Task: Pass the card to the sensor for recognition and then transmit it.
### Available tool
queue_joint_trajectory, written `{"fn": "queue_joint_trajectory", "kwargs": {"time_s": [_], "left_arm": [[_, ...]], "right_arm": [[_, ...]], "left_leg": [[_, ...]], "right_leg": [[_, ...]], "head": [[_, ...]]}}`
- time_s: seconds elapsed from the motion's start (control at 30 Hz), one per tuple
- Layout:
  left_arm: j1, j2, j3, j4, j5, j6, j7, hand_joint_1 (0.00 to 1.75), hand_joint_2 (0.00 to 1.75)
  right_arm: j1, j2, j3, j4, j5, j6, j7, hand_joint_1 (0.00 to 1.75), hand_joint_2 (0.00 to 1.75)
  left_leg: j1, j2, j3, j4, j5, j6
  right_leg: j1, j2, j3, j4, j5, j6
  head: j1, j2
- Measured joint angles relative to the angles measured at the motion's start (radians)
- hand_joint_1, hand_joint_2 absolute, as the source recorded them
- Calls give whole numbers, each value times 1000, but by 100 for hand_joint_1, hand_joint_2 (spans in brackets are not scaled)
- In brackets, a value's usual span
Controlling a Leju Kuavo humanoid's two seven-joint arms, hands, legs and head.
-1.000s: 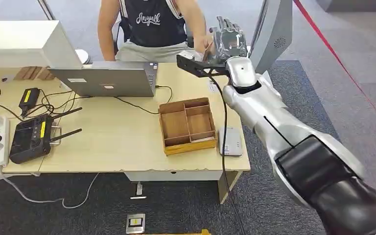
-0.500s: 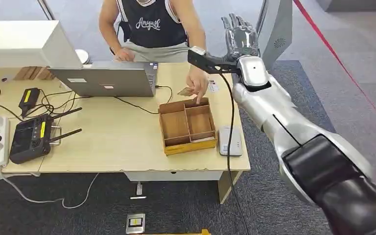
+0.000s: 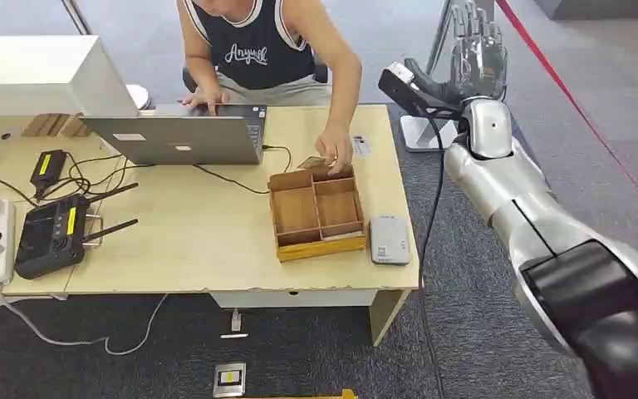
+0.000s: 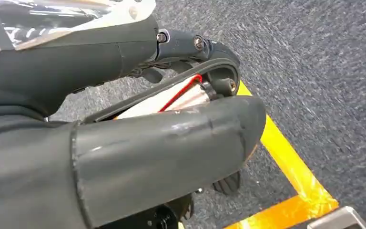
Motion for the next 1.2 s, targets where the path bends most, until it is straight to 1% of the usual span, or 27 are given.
{"fn": "queue_joint_trajectory", "kwargs": {"time_s": [0.07, 0.17, 0.23, 0.27, 0.3, 0.37, 0.43, 0.5, 0.57, 0.67, 0.73, 0.77, 0.83, 0.87, 0.93, 1.0, 1.03, 1.07, 1.1, 1.13, 1.2], "left_arm": [[2, -2, 2, 0, 8, 0, -13, 0, 0], [19, -3, 6, 0, 18, 0, -30, 0, 0], [25, -3, 8, 0, 20, 0, -32, 0, 0], [25, -3, 8, 0, 21, 0, -32, 0, 0], [25, -6, 10, 0, 22, 0, -32, 0, 0], [11, -34, 15, 17, 29, 0, -41, 0, 0], [-4, -93, 17, 62, 38, 0, -73, 0, 0], [-9, -138, 25, 89, 44, 0, -80, 0, 0], [-24, -155, 32, 111, 38, 0, -79, 0, 0], [-44, -175, 43, 145, 25, 0, -48, 0, 0], [-59, -188, 48, 158, 17, 0, -36, 0, 0], [-63, -189, 49, 163, 17, 0, -30, 0, 0], [-71, -200, 56, 175, 13, 0, -19, 0, 0], [-74, -201, 60, 181, 10, 0, -15, 0, 0], [-78, -206, 69, 192, 9, 0, -7, 0, 0], [-83, -209, 76, 202, 1, 0, 9, 0, 0], [-85, -210, 79, 206, -5, 0, 18, 0, 0], [-86, -211, 83, 211, -18, 0, 34, 0, 0], [-86, -211, 88, 215, -30, 0, 47, 0, 0], [-86, -212, 90, 216, -47, 0, 60, 0, 0], [-91, -216, 92, 218, -99, 0, 105, 0, 0]], "right_arm": [[22, -37, -5, -22, 34, -22, 28, 0, 0], [78, -119, -31, -64, 79, -28, 85, 0, 0], [116, -167, -46, -87, 88, -27, 108, 0, 0], [126, -179, -50, -91, 88, -27, 111, 0, 0], [147, -211, -61, -103, 87, -27, 125, 0, 0], [206, -274, -92, -129, 76, -26, 168, 0, 0], [275, -342, -134, -154, 33, -26, 190, 0, 0], [351, -405, -179, -173, -9, -29, 197, 0, 0], [405, -447, -219, -179, -38, -30, 206, 0, 0], [479, -500, -275, -182, -70, -35, 231, 0, 0], [539, -516, -310, -176, -102, -38, 254, 0, 0], [570, -528, -324, -168, -115, -41, 261, 0, 0], [630, -532, -365, -148, -146, -44, 269, 0, 0], [668, -537, -386, -144, -151, -47, 269, 0, 0], [729, -535, -432, -131, -156, -42, 273, 0, 0], [764, -529, -474, -102, -165, -38, 277, 0, 0], [797, -522, -512, -86, -175, -42, 280, 0, 0], [843, -502, -564, -72, -173, -51, 280, 0, 0], [884, -482, -602, -65, -166, -53, 275, 0, 0], [920, -455, -644, -55, -151, -53, 267, 0, 0], [951, -402, -702, -32, -109, -54, 248, 0, 0]], "left_leg": [[1, -2, 1, 0, 0, 0], [1, -4, 1, 0, 0, 0], [0, -3, 1, 0, -1, 1], [0, -2, 1, 0, -1, 1], [0, -2, 2, 1, -1, 2], [-1, -3, 2, 1, -2, 3], [-1, -7, 3, 1, -3, 4], [0, -7, 1, 1, -4, 6], [-1, -4, 1, 1, -5, 6], [-1, -2, 2, 0, -6, 6], [-1, -4, 4, 0, -6, 6], [-1, -5, 2, 0, -6, 6], [-1, -6, 2, -1, -6, 6], [-1, -6, 2, -1, -6, 6], [-1, -5, 1, -1, -6, 6], [-1, -4, 2, -2, -6, 6], [0, -5, 3, -2, -6, 6], [3, -8, 3, -2, -7, 5], [3, -13, 3, -2, -7, 4], [3, -14, 2, -3, -7, 4], [2, -11, 4, -5, -8, 3]], "right_leg": [[1, -2, 2, -1, 0, 0], [1, -3, 4, -1, -1, 1], [0, -3, 3, -2, -1, 1], [0, -2, 3, -2, -1, 1], [0, -2, 3, -3, -1, 1], [-1, -4, 5, -4, -2, 2], [-1, -7, 8, -5, -3, 4], [0, -7, 9, -7, -2, 5], [-1, -4, 8, -7, -2, 5], [-2, -1, 8, -7, -2, 5], [-1, -4, 7, -7, -4, 6], [-1, -4, 9, -8, -4, 6], [-1, -5, 10, -7, -4, 6], [-1, -5, 10, -7, -4, 6], [-1, -5, 9, -7, -5, 6], [-2, -5, 7, -7, -5, 5], [-1, -5, 8, -7, -5, 5], [2, -7, 12, -8, -7, 5], [3, -11, 15, -9, -8, 5], [2, -11, 14, -8, -8, 5], [-1, -9, 12, -7, -8, 4]], "head": [[-3, 0], [-1, 0], [-2, 0], [-1, 0], [-1, 0], [-3, 0], [-2, 0], [-1, 0], [6, 0], [1, 0], [3, 0], [0, 0], [3, 0], [2, 0], [3, 0], [1, 0], [-3, 0], [-2, 0], [3, 0], [9, 0], [6, 0]]}}
